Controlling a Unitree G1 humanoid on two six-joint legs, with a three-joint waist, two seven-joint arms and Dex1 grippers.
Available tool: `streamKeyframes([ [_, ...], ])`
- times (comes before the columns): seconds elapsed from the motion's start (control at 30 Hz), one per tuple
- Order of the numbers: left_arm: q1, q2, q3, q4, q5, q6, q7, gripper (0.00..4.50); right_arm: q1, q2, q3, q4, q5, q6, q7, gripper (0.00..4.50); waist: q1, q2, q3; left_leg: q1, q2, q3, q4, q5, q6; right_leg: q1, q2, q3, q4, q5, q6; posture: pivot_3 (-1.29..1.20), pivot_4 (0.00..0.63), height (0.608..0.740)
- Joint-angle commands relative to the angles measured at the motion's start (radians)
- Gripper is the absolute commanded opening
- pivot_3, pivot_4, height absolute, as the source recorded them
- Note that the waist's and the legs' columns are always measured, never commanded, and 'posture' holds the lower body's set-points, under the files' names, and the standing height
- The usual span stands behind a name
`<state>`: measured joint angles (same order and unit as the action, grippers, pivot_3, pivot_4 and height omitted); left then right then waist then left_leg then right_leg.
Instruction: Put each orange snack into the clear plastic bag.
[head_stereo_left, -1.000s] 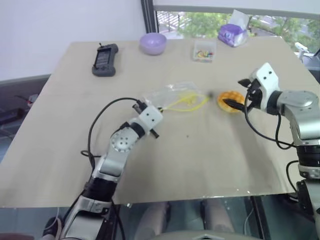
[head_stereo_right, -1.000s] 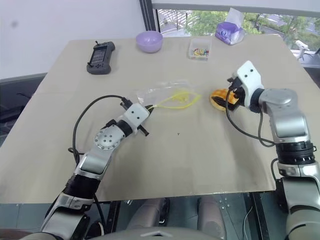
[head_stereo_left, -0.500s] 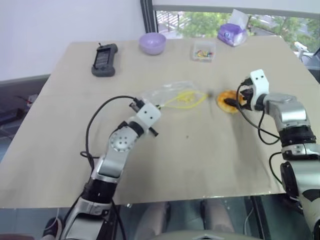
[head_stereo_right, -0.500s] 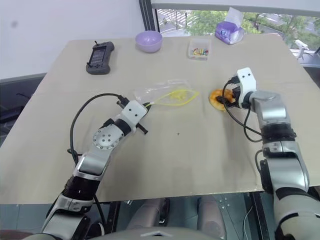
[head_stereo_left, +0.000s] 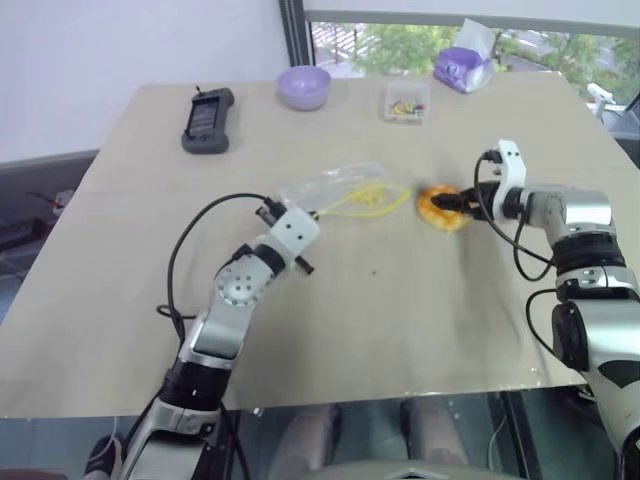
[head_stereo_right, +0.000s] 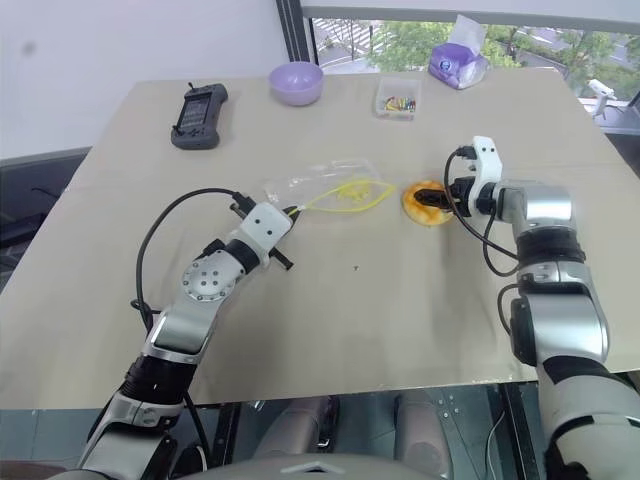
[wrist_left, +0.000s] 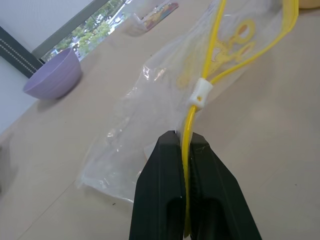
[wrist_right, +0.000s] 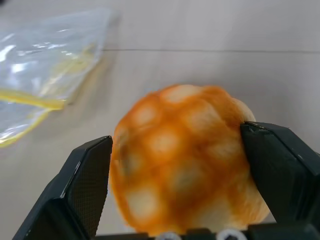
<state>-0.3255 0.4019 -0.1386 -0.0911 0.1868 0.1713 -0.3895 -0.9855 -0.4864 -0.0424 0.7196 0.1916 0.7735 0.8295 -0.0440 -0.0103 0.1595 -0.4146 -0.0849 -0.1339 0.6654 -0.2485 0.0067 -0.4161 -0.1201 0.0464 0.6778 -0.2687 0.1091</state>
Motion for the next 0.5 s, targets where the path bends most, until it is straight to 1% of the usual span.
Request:
streamKeyframes([
  [0.03, -0.006, 0.005, 0.018, -0.039, 0.003, -0.007, 0.009, 0.0, 0.075, -0.013, 0.121, -0.111, -0.043, -0.033, 0.084, 4.41, 0.0, 0.0, 0.0, 0.0, 0.0, 0.0, 0.0, 0.0, 0.0, 0.0, 0.0, 0.0, 0.0, 0.0, 0.0, 0.0, 0.15, 0.74],
  [0.1, -0.007, 0.005, 0.019, -0.038, 0.003, -0.007, 0.009, 0.0, 0.12, -0.025, 0.175, -0.18, -0.056, -0.041, 0.127, 4.41, 0.001, 0.0, 0.0, 0.0, 0.0, 0.0, 0.0, 0.0, 0.0, 0.0, 0.0, 0.0, 0.0, 0.0, 0.0, 0.0, 0.15, 0.74],
  [0.23, -0.009, 0.006, 0.02, -0.035, 0.005, -0.007, 0.011, 0.0, 0.177, -0.034, 0.224, -0.264, -0.062, -0.047, 0.166, 4.41, 0.0, -0.001, -0.001, 0.001, 0.0, 0.0, 0.0, 0.0, 0.0, 0.0, 0.0, 0.0, 0.0, 0.0, 0.0, 0.0, 0.15, 0.74],
  [0.5, -0.008, 0.008, 0.023, -0.035, 0.007, -0.008, 0.006, 0.0, 0.206, -0.046, 0.28, -0.283, -0.13, -0.081, 0.146, 4.41, 0.001, -0.001, -0.002, 0.001, 0.0, 0.0, 0.0, 0.0, 0.0, 0.001, 0.0, 0.0, 0.0, 0.0, 0.0, 0.0, 0.15, 0.74],
])
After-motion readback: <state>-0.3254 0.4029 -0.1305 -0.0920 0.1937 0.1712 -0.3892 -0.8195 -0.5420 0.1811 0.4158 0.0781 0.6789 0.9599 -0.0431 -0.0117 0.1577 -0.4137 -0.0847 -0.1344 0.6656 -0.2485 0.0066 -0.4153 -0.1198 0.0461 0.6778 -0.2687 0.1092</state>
